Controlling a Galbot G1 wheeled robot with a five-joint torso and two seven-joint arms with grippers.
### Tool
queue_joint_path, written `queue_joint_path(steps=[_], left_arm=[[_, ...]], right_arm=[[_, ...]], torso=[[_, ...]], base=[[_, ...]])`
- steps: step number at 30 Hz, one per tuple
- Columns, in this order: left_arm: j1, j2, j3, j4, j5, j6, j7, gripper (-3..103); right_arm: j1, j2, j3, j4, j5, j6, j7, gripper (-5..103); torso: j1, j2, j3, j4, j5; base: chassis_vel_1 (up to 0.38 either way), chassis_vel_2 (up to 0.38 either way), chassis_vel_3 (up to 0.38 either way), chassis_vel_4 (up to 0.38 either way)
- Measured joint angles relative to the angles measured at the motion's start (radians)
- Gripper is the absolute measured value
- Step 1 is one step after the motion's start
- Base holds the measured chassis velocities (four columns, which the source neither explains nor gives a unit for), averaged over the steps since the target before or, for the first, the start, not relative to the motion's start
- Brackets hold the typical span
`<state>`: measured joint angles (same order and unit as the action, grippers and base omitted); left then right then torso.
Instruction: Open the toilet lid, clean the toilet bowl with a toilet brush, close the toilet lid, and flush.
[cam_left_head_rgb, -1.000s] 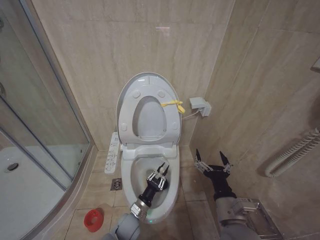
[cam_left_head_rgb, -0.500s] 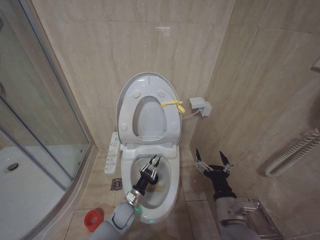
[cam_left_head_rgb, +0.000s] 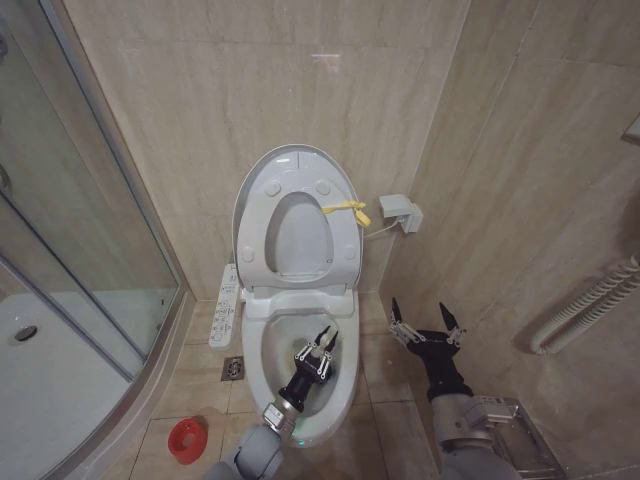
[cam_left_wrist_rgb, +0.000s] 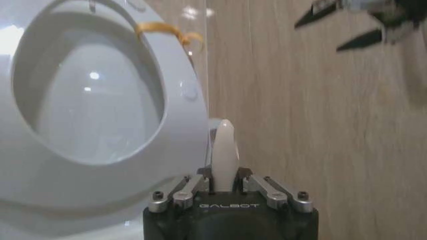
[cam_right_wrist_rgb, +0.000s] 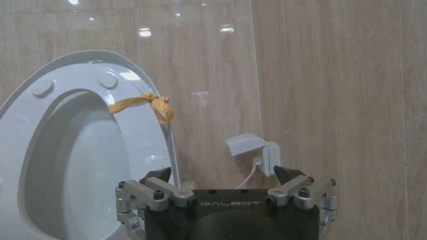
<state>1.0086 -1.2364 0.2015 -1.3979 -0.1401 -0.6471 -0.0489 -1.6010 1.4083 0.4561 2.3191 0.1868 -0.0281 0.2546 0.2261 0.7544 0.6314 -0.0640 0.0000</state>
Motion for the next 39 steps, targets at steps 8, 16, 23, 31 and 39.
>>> queue_joint_path(steps=[8,16,23,31,39], left_arm=[[-0.049,0.005,-0.037,0.084,0.021,-0.003,0.006,23],[-0.027,-0.011,0.010,-0.045,-0.002,-0.006,0.001,23],[-0.022,-0.016,0.015,0.027,0.009,-0.009,0.004,23],[-0.043,0.005,-0.034,0.069,-0.012,-0.006,0.004,23],[-0.012,0.000,0.001,-0.039,-0.026,-0.013,0.016,23]], right_arm=[[0.000,0.000,0.000,0.000,0.000,0.000,0.000,100],[0.000,0.000,0.000,0.000,0.000,0.000,0.000,100],[0.000,0.000,0.000,0.000,0.000,0.000,0.000,100],[0.000,0.000,0.000,0.000,0.000,0.000,0.000,100],[0.000,0.000,0.000,0.000,0.000,0.000,0.000,100]], torso=[[0.000,0.000,0.000,-0.0001,0.0000],[0.000,0.000,0.000,-0.0002,0.0000],[0.000,0.000,0.000,0.0001,0.0000],[0.000,0.000,0.000,-0.0001,0.0000],[0.000,0.000,0.000,-0.0002,-0.0001]], base=[[0.000,0.000,0.000,0.000],[0.000,0.000,0.000,0.000],[0.000,0.000,0.000,0.000],[0.000,0.000,0.000,0.000],[0.000,0.000,0.000,0.000]])
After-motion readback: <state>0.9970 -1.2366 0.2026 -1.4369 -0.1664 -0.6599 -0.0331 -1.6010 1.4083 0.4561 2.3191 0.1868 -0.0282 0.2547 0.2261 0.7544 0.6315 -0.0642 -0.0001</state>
